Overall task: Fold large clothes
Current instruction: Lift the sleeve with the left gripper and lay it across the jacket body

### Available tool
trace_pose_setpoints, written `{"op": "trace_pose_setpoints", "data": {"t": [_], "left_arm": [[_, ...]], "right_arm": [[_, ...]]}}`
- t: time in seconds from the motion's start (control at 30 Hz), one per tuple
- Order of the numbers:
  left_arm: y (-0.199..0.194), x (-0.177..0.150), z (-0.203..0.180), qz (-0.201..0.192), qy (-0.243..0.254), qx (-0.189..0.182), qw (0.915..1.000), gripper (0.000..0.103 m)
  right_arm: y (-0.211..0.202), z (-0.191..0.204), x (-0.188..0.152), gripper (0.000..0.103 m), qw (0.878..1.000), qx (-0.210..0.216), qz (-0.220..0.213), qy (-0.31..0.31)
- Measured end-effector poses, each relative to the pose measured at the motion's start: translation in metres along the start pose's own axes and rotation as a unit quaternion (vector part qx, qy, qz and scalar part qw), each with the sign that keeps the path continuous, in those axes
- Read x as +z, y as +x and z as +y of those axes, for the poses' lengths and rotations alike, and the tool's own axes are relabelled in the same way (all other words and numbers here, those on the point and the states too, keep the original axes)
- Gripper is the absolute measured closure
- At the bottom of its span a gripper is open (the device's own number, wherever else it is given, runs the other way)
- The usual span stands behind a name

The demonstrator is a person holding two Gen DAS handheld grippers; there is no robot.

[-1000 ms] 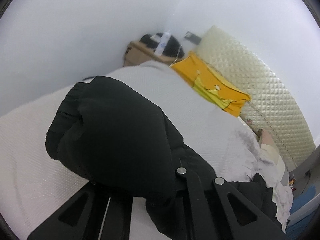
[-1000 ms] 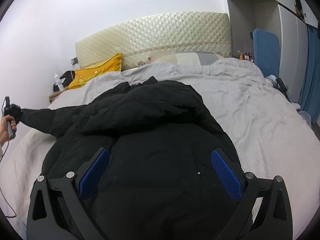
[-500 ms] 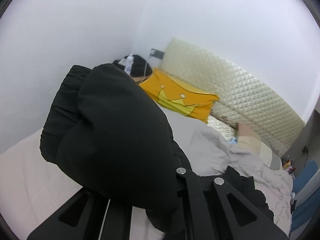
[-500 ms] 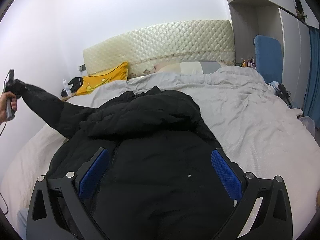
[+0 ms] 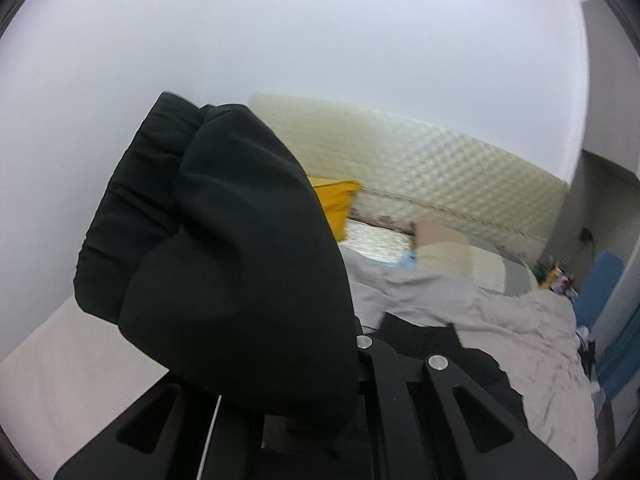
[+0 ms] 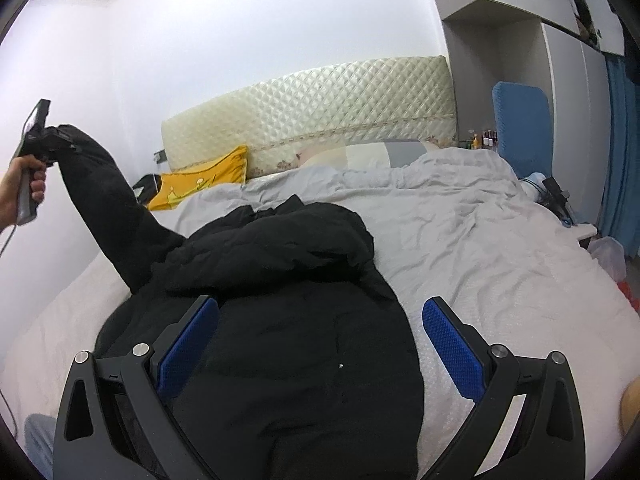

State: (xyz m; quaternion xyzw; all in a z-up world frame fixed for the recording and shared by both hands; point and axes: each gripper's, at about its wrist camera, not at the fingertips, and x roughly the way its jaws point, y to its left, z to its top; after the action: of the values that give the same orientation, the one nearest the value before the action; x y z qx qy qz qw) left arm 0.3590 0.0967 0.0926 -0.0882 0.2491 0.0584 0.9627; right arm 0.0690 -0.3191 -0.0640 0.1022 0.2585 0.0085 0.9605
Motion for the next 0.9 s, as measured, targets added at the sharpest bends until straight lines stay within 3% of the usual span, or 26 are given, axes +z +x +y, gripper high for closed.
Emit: {"op": "trace_pose_setpoints", "data": {"t": [0.27,0.43,0.67,0.9], "left_arm": [[0.016,-0.045,-0.126,0.017,0.088,-0.044,0.995,0.097],[0.045,-0.095,-0.203,0.041,0.137,-0.078,0.9866,0.096],[0.1,-0.173,-0.265,0.099,0.164,-0.115,0.9749,0.096],[0.162,-0.249,-0.313,0.161,0.195,-0.114,0.9609,0.094]], "right_arm": [[0.001,-0.024,0.002,0.0,1.0,-0.002,-0.002,0.017],[0.011,-0.034,0.0,0.0,1.0,-0.002,0.006,0.03],[0.033,-0.048,-0.003,0.0,0.999,-0.007,0.023,0.039],[0.056,-0.059,-0.009,0.0,0.998,-0.003,0.039,0.049]]}}
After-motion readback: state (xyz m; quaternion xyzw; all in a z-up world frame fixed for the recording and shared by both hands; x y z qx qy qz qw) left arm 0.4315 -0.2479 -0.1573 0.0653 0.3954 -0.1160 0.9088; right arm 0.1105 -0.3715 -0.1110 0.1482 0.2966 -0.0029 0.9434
